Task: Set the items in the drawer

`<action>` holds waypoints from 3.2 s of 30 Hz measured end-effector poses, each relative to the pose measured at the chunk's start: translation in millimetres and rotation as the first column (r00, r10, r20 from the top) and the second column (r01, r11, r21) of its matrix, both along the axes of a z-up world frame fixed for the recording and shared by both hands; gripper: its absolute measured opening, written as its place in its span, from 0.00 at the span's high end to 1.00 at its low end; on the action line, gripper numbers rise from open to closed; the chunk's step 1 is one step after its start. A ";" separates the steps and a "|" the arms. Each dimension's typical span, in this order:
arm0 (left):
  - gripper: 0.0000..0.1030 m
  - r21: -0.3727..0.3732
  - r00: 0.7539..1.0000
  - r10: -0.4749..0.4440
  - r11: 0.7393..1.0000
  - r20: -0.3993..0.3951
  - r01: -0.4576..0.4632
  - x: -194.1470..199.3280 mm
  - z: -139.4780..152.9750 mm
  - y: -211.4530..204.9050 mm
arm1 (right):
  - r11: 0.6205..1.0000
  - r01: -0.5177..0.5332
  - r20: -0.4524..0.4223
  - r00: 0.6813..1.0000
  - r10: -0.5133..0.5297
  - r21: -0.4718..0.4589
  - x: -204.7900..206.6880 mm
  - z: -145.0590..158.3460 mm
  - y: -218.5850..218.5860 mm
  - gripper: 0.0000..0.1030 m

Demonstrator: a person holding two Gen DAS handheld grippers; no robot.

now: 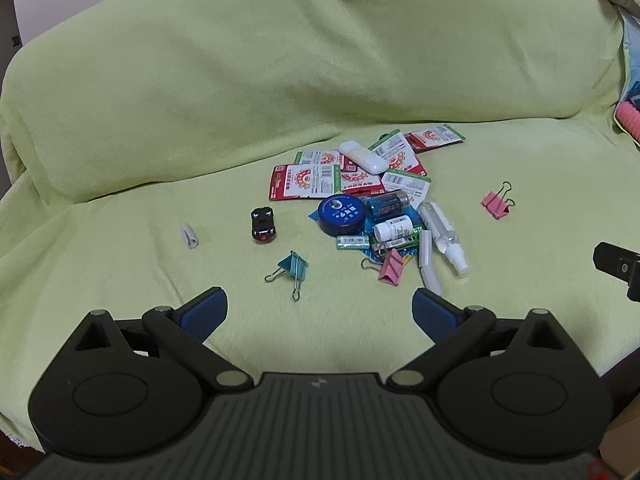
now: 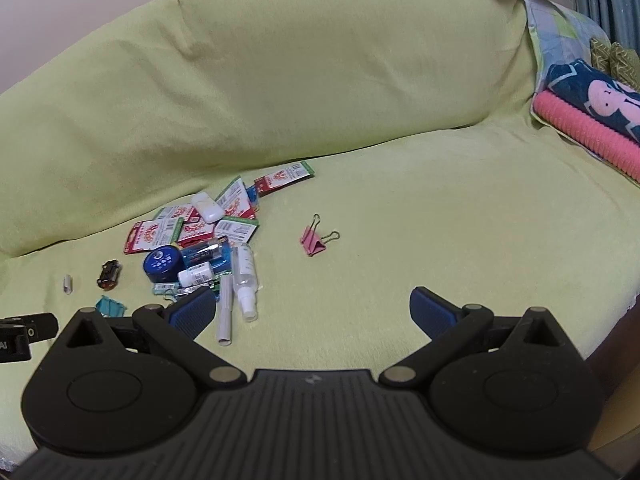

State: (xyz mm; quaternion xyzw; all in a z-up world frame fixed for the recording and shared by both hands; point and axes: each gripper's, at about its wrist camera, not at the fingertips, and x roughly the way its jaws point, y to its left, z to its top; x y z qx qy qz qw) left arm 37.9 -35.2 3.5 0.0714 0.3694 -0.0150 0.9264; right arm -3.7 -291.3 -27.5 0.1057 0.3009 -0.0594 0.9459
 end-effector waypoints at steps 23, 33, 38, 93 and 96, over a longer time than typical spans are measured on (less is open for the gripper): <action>0.03 -0.008 0.995 0.028 1.000 -0.100 -0.029 26.6 -40.6 19.5 | 0.993 -0.120 -0.034 0.992 0.120 -0.003 36.8 -42.4 27.6 0.01; 0.03 -0.027 0.999 0.008 1.000 -0.031 -0.009 32.7 -36.0 15.3 | 0.998 -0.062 0.158 0.986 0.060 0.009 14.0 -33.1 14.5 0.01; 0.03 -0.029 0.999 -0.033 0.999 -0.014 0.033 26.7 -31.6 -1.1 | 0.983 0.094 0.281 0.959 -0.047 -0.155 -35.5 -32.4 -10.9 0.01; 0.03 -0.023 0.997 0.063 0.998 -0.041 -0.064 2.3 -30.0 7.8 | 0.995 -0.097 0.069 0.993 0.095 0.025 -141.4 -45.5 -58.6 0.01; 0.03 -0.031 0.997 0.064 0.997 -0.042 -0.066 0.2 -28.9 12.5 | 0.981 -0.164 0.030 0.986 0.162 0.105 -134.6 -44.2 -41.7 0.01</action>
